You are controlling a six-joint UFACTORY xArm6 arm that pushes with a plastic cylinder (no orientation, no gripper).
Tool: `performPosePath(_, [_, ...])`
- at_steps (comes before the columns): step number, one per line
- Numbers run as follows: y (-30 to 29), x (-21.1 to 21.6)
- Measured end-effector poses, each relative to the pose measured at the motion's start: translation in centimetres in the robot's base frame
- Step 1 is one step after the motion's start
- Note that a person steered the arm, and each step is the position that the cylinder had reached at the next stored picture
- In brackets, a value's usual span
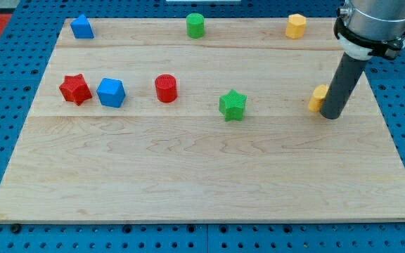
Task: Move the arm right to the blue cube
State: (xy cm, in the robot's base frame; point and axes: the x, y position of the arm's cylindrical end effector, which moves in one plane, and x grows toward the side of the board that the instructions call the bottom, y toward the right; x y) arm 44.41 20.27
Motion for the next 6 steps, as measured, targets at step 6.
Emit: performPosePath(6, [-8.2, 6.1])
